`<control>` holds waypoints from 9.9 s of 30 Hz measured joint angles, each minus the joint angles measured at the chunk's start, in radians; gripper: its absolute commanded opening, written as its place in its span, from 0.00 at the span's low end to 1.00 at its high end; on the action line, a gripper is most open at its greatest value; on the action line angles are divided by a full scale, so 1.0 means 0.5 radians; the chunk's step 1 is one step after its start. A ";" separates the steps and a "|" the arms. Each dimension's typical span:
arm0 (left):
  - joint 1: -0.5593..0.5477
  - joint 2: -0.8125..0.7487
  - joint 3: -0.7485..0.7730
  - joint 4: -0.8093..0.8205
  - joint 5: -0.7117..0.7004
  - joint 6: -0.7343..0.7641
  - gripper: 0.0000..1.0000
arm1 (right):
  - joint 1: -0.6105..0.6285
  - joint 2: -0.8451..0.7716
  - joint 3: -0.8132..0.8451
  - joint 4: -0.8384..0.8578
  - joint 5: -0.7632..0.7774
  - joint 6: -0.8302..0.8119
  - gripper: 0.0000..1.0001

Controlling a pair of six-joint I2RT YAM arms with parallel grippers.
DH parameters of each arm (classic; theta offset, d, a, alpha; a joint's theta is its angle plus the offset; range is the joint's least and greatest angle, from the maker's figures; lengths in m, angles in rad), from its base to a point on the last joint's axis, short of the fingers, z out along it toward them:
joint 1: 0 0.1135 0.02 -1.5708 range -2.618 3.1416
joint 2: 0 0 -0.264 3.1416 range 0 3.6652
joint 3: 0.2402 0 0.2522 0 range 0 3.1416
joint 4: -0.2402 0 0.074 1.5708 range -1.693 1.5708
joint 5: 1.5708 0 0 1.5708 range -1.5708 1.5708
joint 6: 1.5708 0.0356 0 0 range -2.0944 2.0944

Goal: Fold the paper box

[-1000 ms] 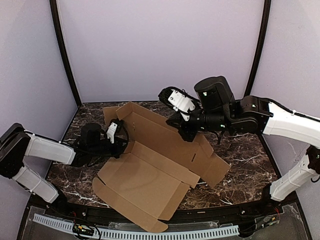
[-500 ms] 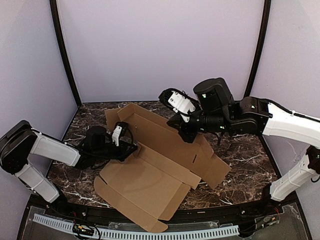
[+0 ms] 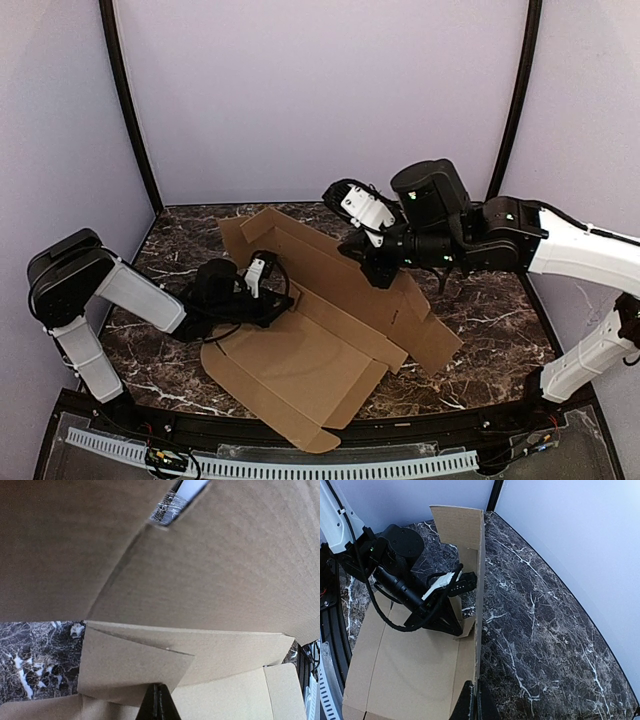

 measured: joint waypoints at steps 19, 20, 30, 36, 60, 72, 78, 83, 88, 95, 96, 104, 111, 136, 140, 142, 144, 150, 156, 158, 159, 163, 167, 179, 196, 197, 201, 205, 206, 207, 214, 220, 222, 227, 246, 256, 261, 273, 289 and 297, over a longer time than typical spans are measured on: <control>-0.016 -0.544 -0.111 -0.326 -0.106 0.082 0.01 | 0.000 -0.011 -0.227 0.191 0.194 -0.225 0.00; -0.016 -0.603 -0.129 -0.378 -0.115 0.092 0.01 | 0.000 -0.011 -0.246 0.213 0.198 -0.253 0.00; -0.016 -1.556 -0.276 -1.038 -0.285 0.143 0.01 | -0.029 0.032 -0.396 0.340 0.284 -0.606 0.00; -0.016 -2.160 -0.292 -1.417 -0.421 0.114 0.01 | -0.035 0.181 -0.407 0.385 0.315 -0.782 0.00; -0.016 -2.397 -0.325 -1.872 -0.879 -0.052 0.01 | 0.067 0.249 -1.084 1.627 0.752 -2.103 0.00; -0.016 -2.418 -0.324 -1.873 -0.899 -0.041 0.01 | 0.070 0.404 -1.192 2.573 0.813 -2.861 0.00; -0.016 -2.433 -0.324 -1.874 -0.929 -0.034 0.01 | 0.079 0.548 -1.360 2.982 0.850 -3.049 0.00; -0.016 -2.422 -0.324 -1.873 -0.950 -0.025 0.01 | 0.085 0.659 -1.423 3.155 0.880 -3.071 0.00; -0.016 -2.361 -0.325 -1.859 -0.974 -0.008 0.01 | 0.091 0.712 -1.430 3.264 0.894 -3.069 0.00; -0.016 -2.129 -0.378 -1.642 -1.073 0.079 0.11 | 0.092 0.764 -1.494 3.426 0.893 -3.070 0.00; -0.017 -2.084 -0.391 -1.597 -1.101 0.103 0.12 | 0.092 0.763 -1.504 3.437 0.893 -3.070 0.00; 0.034 -1.601 -0.464 -1.101 -1.295 0.383 0.01 | 0.095 0.713 -1.545 3.433 0.893 -3.051 0.00; 0.404 -1.158 -0.459 -0.642 -1.018 0.459 0.01 | 0.105 0.653 -1.554 3.356 0.898 -3.013 0.00; 0.583 -0.500 -0.173 -0.240 0.326 0.468 0.01 | 0.135 0.563 -1.556 3.204 0.938 -2.879 0.00; 0.584 -0.507 -0.173 -0.245 0.449 0.422 0.01 | 0.135 0.565 -1.548 3.207 0.955 -2.878 0.00; 0.584 -0.512 -0.172 -0.246 0.507 0.391 0.01 | 0.135 0.569 -1.547 3.215 0.962 -2.879 0.00; 0.584 -0.513 -0.164 -0.253 0.547 0.368 0.01 | 0.135 0.574 -1.543 3.220 0.972 -2.878 0.00; 0.593 -0.560 -0.111 -0.309 0.610 0.313 0.01 | 0.135 0.578 -1.540 3.223 0.992 -2.871 0.00; 0.592 -0.584 -0.022 -0.334 0.643 0.275 0.01 | 0.136 0.597 -1.536 3.217 1.003 -2.837 0.00; 0.593 -0.582 0.010 -0.338 0.652 0.265 0.01 | 0.136 0.603 -1.532 3.220 1.009 -2.832 0.00; 0.592 -0.581 0.021 -0.340 0.655 0.262 0.01 | 0.136 0.607 -1.528 3.220 1.012 -2.831 0.00; 0.592 -0.578 0.069 -0.376 0.650 0.262 0.01 | 0.135 0.622 -1.507 3.214 1.024 -2.824 0.00; 0.592 -0.583 0.074 -0.506 0.522 0.279 0.01 | 0.133 0.622 -1.488 3.175 1.021 -2.797 0.00; 0.591 -0.815 0.147 -1.091 0.059 0.246 0.01 | 0.090 0.654 -1.429 3.112 1.015 -2.692 0.00; 0.576 -1.009 0.256 -1.934 -0.057 -0.178 0.01 | 0.075 0.674 -1.391 3.083 1.014 -2.607 0.00; 0.564 -1.038 0.231 -1.955 -0.056 -0.211 0.01 | 0.075 0.674 -1.391 3.083 1.014 -2.603 0.00; 0.462 -1.100 0.076 -1.965 -0.001 -0.359 0.01 | 0.074 0.674 -1.391 3.082 1.014 -2.594 0.00; 0.336 -1.109 -0.135 -1.833 0.106 -0.546 0.01 | 0.074 0.674 -1.391 3.082 1.014 -2.586 0.00; 0.314 -1.104 -0.185 -1.794 0.129 -0.585 0.01 | 0.074 0.674 -1.391 3.082 1.014 -2.583 0.00; 0.291 -1.094 -0.236 -1.730 0.153 -0.629 0.01 | 0.074 0.674 -1.391 3.082 1.015 -2.580 0.00; 0.269 -0.774 -0.371 -1.231 0.277 -0.830 0.01 | 0.074 0.674 -1.391 3.080 1.015 -2.568 0.00; 0.263 -0.443 -0.356 -0.864 0.343 -0.909 0.01 | 0.074 0.659 -1.404 3.069 1.033 -2.547 0.00; 0.262 -0.388 -0.327 -0.814 0.341 -0.909 0.01 | 0.074 0.645 -1.419 3.065 1.044 -2.541 0.00; 0.253 -0.342 -0.302 -0.764 0.270 -0.901 0.01 | 0.074 0.596 -1.453 3.037 1.066 -2.516 0.00; 0.242 -0.151 -0.237 -0.507 0.204 -0.910 0.01 | 0.100 0.487 -1.579 3.059 1.134 -2.321 0.00; 0.237 -0.167 -0.226 -0.546 0.180 -0.901 0.01 | 0.101 0.305 -1.579 2.821 1.114 -2.255 0.00; 0.237 -0.292 -0.177 -0.798 0.079 -0.829 0.01 | 0.117 0.198 -1.586 2.677 1.112 -2.210 0.00; 0.243 -1.240 0.116 -1.772 -0.442 -0.470 0.10 | 0.198 -0.109 -1.547 2.184 1.131 -2.101 0.00; 0.243 -1.723 0.322 -2.236 -0.669 -0.092 0.22 | 0.320 -0.699 -1.137 1.316 0.871 -1.777 0.00; 0.243 -1.707 0.417 -2.130 -0.439 0.112 0.30 | 0.326 -0.773 -0.957 0.996 0.572 -1.610 0.00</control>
